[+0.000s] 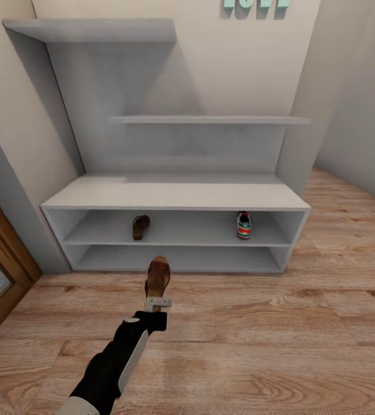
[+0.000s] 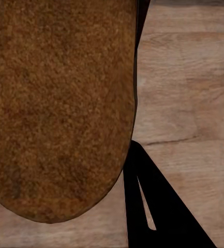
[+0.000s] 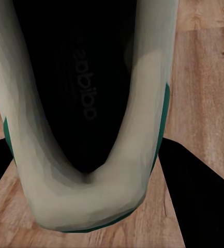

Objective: Pick up the two gym shoes and the two sandals from the corridor floor and place them onto the hallstand (shoe rack) in the corridor, making sure they are on the rack and not on the floor. Arrange them so the two gym shoes are next to each other and the two sandals are next to each other.

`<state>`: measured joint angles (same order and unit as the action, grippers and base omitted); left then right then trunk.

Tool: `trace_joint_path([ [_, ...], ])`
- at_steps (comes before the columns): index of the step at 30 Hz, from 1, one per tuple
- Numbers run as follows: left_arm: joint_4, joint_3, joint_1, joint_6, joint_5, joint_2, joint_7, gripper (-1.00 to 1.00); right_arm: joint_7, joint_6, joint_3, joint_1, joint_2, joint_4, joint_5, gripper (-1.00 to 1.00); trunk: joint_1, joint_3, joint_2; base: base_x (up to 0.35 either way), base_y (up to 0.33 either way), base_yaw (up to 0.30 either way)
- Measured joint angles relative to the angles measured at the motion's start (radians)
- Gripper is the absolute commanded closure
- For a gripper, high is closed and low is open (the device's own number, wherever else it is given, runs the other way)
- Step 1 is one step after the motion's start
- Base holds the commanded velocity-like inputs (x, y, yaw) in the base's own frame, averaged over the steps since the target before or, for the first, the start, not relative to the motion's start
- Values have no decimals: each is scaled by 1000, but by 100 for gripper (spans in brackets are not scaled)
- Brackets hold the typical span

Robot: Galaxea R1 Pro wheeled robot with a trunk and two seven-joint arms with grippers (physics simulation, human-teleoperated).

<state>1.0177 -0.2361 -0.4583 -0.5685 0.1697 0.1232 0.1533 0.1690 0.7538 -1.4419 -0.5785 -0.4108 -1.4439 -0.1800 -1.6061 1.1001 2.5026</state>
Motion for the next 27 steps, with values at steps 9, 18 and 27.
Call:
trace_joint_path([
  [9,99,0,0,-1,1,0,0,100,0,0,0,0,0,0,-1,100,0,9,0,0,0,0],
  [18,104,1,0,-1,2,0,0,100,0,0,0,0,0,0,-1,100,-4,48,2,0,0,66],
  [27,104,2,0,2,2,0,0,100,0,0,0,0,1,0,-1,100,-8,97,4,0,0,101],
])
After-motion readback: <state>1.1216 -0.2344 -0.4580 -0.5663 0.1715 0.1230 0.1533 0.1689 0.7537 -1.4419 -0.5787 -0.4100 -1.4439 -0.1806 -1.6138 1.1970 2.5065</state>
